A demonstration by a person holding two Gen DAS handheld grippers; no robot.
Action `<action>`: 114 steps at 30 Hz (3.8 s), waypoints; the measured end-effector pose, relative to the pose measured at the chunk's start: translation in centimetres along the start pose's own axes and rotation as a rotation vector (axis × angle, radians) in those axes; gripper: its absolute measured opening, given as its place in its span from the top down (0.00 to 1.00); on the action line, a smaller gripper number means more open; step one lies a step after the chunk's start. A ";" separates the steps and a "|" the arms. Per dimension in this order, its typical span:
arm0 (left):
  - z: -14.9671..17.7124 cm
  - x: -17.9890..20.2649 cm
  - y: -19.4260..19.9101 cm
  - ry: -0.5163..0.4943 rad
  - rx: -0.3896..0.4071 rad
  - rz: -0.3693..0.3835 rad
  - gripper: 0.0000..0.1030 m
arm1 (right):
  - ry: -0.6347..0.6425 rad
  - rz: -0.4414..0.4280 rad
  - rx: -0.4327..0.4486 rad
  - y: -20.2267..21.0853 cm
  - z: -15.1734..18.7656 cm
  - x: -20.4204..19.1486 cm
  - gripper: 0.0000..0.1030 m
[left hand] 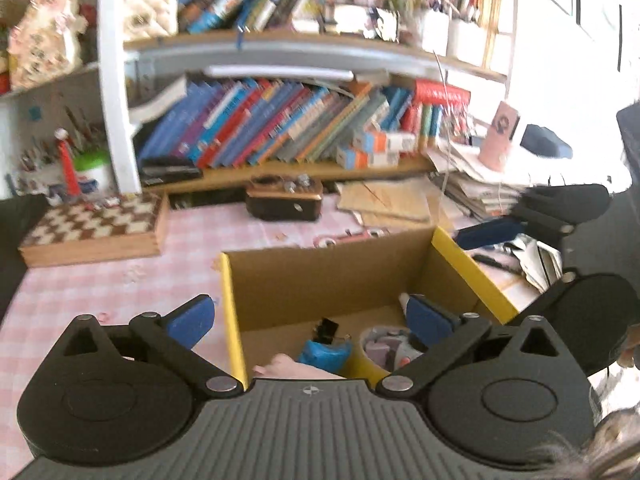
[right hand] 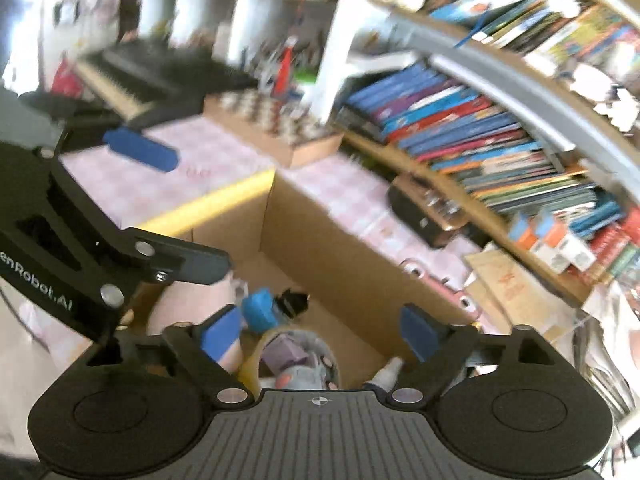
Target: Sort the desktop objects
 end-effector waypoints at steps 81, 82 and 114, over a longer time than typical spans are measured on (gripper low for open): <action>19.9 -10.1 25.7 0.166 0.002 -0.111 0.00 | -0.606 0.375 0.012 14.7 7.2 -26.1 0.00; 19.9 -10.2 25.7 0.168 0.000 -0.113 0.00 | -0.606 0.374 0.012 14.6 7.1 -26.1 0.00; 20.2 -10.1 24.9 0.148 -0.048 -0.120 0.00 | -0.612 0.350 -0.015 14.0 7.2 -26.2 0.00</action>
Point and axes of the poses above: each gripper's, at about its wrist camera, not at the fingertips, and y roughly against the way its jaws point, x to its right, z to its underside, the point moved 3 cm from there along -y, roughly the way its jaws point, and after that the axes turned 6 degrees about y, right-handed, at the moved point
